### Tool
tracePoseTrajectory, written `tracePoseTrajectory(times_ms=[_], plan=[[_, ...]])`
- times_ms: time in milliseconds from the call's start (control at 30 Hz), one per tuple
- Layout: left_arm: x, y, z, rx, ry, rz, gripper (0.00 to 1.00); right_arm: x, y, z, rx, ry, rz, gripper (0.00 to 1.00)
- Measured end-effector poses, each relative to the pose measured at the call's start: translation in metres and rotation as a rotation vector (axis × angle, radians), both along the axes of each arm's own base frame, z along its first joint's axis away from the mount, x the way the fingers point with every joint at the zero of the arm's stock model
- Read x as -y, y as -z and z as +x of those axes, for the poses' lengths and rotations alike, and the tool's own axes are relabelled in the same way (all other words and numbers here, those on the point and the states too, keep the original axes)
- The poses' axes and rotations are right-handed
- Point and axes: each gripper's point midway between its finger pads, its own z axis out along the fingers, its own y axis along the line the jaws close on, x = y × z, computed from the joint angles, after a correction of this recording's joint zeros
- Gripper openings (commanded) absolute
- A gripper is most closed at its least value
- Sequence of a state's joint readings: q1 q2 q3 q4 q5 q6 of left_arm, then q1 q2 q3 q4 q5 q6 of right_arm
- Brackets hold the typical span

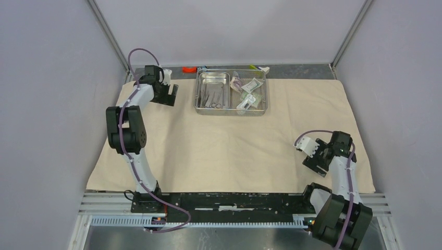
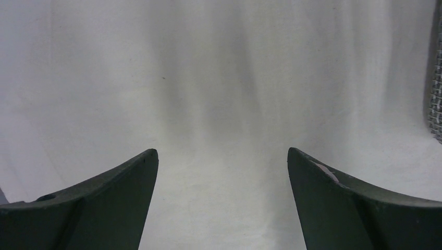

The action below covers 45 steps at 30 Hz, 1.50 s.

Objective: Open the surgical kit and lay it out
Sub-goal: Smooth out the surgical kit at the center of the board.

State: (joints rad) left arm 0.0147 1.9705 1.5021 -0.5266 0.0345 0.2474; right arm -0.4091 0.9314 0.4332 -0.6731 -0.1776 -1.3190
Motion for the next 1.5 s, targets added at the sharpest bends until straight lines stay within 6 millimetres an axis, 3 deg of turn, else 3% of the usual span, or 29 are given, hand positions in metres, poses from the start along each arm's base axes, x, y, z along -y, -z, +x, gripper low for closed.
tracePoseTrajectory(times_ms=[200,333,467,533,633,800,933,1500], plan=[[-0.025,0.009,-0.013,-0.028,-0.033,0.019,1.0,-0.011,-0.005,-0.004,-0.057,0.02,0.09,0.82],[-0.035,0.02,-0.037,-0.075,-0.023,0.038,1.0,-0.011,-0.029,0.033,0.035,0.089,0.175,0.82],[-0.041,0.021,-0.04,-0.081,-0.02,0.054,1.0,0.002,-0.051,0.083,0.153,0.2,0.23,0.82],[-0.044,0.019,-0.033,-0.075,-0.025,0.059,1.0,0.012,-0.059,0.108,0.203,0.258,0.252,0.81],[-0.048,0.013,-0.009,-0.047,-0.03,0.064,1.0,0.028,-0.064,0.152,0.262,0.35,0.295,0.8],[-0.059,0.02,0.029,-0.026,-0.051,0.09,1.0,0.044,-0.055,0.195,0.29,0.448,0.357,0.8],[-0.067,0.038,0.031,-0.07,-0.066,0.099,1.0,0.045,-0.048,0.2,0.283,0.484,0.379,0.8],[-0.115,0.041,0.023,-0.064,-0.156,0.064,0.98,0.049,-0.045,0.2,0.294,0.499,0.362,0.8]])
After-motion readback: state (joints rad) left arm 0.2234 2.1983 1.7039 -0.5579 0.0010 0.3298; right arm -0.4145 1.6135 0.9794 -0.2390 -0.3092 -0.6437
